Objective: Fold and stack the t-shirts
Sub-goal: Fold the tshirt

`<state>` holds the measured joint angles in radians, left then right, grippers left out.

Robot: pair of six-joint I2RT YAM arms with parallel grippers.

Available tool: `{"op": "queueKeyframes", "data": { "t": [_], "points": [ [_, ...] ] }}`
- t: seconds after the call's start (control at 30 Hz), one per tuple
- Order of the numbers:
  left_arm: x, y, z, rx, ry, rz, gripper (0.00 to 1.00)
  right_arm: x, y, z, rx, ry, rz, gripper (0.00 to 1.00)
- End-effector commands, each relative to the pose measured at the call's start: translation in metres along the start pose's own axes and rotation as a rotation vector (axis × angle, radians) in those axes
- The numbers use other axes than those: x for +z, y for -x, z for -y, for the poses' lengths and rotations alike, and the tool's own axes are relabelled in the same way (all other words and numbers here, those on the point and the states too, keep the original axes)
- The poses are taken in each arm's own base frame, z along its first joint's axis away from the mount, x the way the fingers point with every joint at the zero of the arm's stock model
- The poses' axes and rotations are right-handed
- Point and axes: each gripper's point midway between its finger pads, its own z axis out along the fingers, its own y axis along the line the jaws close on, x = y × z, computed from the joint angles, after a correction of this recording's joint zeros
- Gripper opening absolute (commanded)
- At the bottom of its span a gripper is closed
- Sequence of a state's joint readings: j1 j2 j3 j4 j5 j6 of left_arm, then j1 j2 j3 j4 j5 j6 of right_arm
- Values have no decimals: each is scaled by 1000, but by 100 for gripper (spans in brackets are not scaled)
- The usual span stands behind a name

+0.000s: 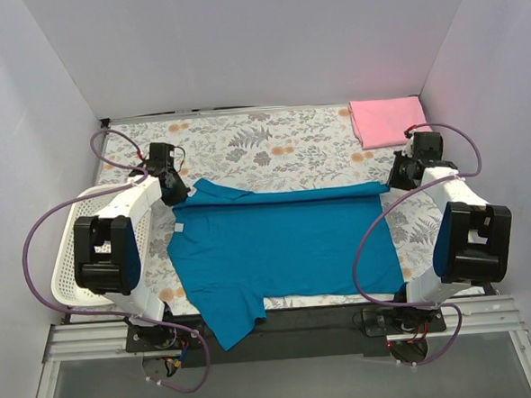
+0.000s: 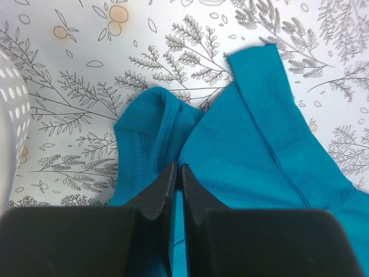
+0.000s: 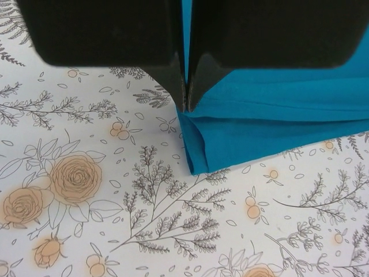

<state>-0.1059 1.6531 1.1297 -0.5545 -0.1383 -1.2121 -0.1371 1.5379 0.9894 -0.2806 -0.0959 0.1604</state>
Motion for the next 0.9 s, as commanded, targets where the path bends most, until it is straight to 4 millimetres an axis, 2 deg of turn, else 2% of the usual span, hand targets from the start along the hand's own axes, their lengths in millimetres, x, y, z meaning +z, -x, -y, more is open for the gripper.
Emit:
{"op": "queueKeyframes", "data": {
  "t": [0.0,0.2,0.57,0.7,0.87],
  "points": [
    [-6,-3,-7,-16,-2,4,0,0,-2,9,19,-36,22,1],
    [4,-18,-21,-19,55,-19,0,10,-27,13,35,-39,-25,1],
    [15,-35,-28,-20,72,-64,0,23,-58,20,55,-55,-107,1],
    [15,-34,-28,-26,74,-60,0,24,-61,17,54,-38,-116,2],
    [8,-23,-23,-27,56,-27,0,17,-51,14,49,-29,-83,2]
  ]
}}
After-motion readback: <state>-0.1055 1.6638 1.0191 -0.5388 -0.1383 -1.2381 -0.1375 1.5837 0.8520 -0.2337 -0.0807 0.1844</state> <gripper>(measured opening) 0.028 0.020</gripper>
